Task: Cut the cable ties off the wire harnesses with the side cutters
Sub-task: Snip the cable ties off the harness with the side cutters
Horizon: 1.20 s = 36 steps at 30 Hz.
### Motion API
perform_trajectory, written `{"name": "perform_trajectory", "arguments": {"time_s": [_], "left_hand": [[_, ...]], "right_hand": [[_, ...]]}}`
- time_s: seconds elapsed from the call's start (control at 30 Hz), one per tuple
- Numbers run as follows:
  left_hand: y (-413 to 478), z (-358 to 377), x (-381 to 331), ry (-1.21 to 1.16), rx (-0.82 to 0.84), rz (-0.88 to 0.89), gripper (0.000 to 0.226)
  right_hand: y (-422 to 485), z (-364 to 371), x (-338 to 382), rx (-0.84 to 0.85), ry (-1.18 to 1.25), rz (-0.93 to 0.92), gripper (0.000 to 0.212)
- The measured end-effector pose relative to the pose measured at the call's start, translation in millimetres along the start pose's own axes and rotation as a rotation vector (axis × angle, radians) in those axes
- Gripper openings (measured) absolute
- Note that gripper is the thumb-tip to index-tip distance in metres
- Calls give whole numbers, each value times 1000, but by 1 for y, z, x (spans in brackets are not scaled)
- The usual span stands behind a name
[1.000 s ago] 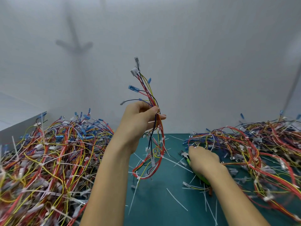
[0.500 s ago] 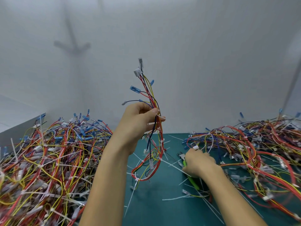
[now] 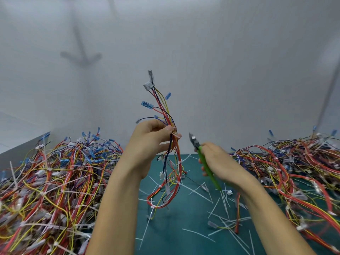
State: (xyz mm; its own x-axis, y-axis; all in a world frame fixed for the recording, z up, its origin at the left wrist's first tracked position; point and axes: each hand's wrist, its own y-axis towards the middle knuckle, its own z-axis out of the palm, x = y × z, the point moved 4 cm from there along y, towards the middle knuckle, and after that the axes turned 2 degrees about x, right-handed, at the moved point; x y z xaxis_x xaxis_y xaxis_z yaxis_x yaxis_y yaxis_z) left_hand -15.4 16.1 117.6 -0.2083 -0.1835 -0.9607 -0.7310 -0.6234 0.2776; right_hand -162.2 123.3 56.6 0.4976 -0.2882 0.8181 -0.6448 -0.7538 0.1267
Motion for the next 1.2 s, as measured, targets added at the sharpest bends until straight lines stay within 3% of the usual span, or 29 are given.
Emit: {"name": "perform_trajectory", "arguments": {"time_s": [0.2, 0.33, 0.67, 0.9, 1.2], "left_hand": [[-1, -3, -1, -22, -19, 8, 15], [0, -4, -1, -30, -26, 13, 17], [1, -6, -1, -168, -10, 43, 18], [5, -7, -1, -128, -90, 93, 17], [4, -3, -1, -136, -111, 123, 5]], "right_hand": [[-22, -22, 44, -154, 175, -246, 34], [-30, -28, 52, -57, 148, -298, 27], [-34, -25, 54, -131, -350, -415, 28], [-34, -21, 56, -200, -493, -504, 31], [-37, -14, 62, -234, -455, -530, 27]]}}
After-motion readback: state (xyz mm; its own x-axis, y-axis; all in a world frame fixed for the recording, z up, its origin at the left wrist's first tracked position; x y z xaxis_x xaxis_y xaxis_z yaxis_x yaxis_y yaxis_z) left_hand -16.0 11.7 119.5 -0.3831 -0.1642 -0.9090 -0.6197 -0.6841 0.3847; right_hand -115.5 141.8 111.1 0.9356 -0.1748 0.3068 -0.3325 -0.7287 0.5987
